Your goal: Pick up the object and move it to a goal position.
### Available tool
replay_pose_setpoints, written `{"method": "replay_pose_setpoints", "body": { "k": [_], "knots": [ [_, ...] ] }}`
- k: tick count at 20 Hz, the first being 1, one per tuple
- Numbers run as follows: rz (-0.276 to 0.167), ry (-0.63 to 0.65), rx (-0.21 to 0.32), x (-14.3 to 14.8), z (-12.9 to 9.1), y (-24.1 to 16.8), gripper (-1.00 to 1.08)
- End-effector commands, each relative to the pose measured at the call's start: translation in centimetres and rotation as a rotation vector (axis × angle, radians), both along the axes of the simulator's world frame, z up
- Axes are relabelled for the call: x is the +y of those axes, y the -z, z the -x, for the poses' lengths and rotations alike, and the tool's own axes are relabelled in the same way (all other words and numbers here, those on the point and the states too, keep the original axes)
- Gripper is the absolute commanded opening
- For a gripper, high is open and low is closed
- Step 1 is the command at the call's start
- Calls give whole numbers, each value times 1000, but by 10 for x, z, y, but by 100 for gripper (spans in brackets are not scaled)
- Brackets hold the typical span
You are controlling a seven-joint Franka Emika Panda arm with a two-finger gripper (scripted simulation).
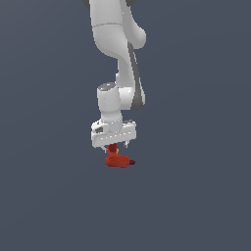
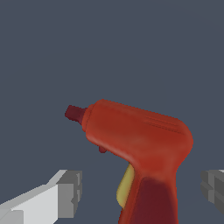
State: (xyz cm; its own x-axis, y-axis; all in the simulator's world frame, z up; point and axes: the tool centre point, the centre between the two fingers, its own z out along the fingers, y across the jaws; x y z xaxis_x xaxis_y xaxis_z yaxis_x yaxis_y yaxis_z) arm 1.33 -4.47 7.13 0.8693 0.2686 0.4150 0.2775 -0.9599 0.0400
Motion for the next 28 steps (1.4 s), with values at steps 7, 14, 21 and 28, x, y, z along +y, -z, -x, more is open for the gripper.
{"method": "replay_pose_setpoints", "body": {
  "k": [7, 14, 21, 28],
  "knots": [
    [2, -51, -122, -11, 12, 16, 108],
    [5, -74, -207, -17, 21, 22, 108],
    [8, -83, -255, -19, 27, 23, 108],
    [8, -84, -262, -20, 28, 23, 108]
  ]
}}
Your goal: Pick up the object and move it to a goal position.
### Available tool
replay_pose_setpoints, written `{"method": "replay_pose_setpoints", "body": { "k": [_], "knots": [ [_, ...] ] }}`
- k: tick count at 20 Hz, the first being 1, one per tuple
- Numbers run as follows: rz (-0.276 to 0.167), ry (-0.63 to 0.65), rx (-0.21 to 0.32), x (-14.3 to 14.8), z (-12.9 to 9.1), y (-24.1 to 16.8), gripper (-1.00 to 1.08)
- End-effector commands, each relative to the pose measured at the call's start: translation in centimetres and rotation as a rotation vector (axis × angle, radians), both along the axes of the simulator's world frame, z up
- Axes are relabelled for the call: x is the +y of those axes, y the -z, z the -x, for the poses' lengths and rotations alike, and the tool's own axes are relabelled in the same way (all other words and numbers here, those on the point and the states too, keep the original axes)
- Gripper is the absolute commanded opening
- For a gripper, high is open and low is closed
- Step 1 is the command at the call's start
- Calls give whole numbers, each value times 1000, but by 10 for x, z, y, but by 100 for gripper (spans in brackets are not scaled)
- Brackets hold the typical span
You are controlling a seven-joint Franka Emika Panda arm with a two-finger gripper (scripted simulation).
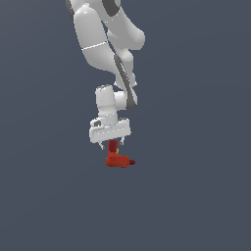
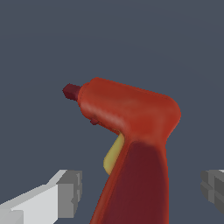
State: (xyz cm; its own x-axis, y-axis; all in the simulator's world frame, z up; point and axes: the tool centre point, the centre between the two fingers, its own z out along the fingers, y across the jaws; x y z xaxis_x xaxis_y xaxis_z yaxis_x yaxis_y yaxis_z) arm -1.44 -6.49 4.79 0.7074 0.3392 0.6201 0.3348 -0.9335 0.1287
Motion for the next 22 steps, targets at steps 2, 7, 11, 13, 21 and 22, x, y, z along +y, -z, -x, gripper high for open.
{"method": "replay_pose_setpoints", "body": {
  "k": [2, 7, 11, 13, 21, 22],
  "knots": [
    [0, 0, 0, 0, -1, 2, 108],
    [1, -1, -1, 2, -9, 12, 108],
    [2, -1, -2, 3, -16, 21, 108],
    [1, -1, -3, 4, -18, 23, 108],
    [1, -1, -3, 4, -19, 23, -100],
    [1, -1, -3, 4, -19, 23, -100]
  ]
}}
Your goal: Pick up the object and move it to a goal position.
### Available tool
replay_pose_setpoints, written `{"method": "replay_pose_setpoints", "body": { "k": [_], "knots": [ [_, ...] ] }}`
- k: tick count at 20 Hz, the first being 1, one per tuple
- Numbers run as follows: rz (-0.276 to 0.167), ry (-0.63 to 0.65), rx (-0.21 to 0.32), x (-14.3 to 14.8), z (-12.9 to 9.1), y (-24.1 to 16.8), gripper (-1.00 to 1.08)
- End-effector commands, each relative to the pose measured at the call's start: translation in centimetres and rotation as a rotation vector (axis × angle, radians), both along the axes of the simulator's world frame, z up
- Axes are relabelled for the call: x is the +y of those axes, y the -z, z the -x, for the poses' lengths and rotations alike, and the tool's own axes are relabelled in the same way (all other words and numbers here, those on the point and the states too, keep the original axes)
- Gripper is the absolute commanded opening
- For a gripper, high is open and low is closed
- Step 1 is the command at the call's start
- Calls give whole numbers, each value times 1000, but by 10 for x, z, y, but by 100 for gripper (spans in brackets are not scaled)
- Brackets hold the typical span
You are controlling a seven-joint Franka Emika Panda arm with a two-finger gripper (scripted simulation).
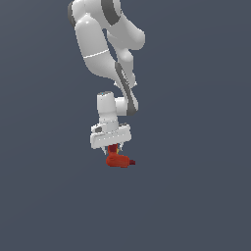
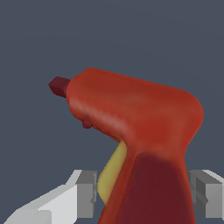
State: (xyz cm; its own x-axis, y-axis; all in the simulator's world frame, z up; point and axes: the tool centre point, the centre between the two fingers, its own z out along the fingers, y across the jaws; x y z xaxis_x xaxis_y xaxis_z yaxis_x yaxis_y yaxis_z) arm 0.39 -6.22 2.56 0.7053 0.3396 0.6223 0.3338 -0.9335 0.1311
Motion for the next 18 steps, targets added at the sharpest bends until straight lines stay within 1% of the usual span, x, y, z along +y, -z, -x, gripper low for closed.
{"method": "replay_pose_setpoints", "body": {
  "k": [1, 10, 14, 18],
  "knots": [
    [-1, -2, 0, 1, 0, 1, -100],
    [0, 0, 0, 1, -1, -9, -100],
    [1, 0, 0, 3, -3, -24, -100],
    [1, -1, 1, 6, -6, -47, -100]
  ]
}}
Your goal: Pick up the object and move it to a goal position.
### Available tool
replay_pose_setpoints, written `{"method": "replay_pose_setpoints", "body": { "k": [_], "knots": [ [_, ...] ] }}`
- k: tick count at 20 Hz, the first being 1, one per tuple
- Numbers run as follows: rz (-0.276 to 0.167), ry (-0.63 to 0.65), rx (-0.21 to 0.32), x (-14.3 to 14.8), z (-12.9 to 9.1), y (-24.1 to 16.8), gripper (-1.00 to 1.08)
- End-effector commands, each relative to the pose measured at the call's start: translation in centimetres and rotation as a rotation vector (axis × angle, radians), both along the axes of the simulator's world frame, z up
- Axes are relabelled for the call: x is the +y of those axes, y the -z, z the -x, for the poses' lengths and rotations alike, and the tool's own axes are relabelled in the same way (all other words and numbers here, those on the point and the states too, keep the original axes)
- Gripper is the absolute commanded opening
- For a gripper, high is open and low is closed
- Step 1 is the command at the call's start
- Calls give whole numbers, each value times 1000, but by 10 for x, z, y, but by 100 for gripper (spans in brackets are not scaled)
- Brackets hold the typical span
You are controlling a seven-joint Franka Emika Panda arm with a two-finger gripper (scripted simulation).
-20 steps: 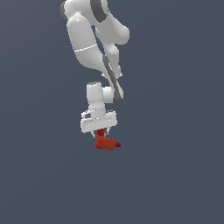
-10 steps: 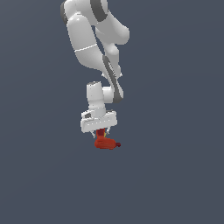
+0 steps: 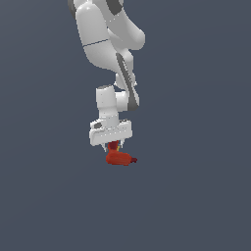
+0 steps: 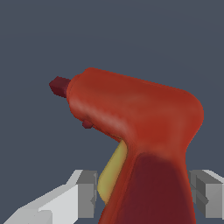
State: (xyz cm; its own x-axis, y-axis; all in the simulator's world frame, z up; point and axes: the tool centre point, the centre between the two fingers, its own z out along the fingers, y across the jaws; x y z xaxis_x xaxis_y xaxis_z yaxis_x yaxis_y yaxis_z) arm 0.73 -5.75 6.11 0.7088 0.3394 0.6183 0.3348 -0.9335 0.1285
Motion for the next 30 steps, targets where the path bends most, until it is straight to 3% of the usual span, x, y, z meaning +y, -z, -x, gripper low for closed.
{"method": "replay_pose_setpoints", "body": {
  "k": [1, 30],
  "knots": [
    [3, 0, -5, 2, -4, -19, -100],
    [6, -6, -1, 33, -45, -278, -100]
  ]
}}
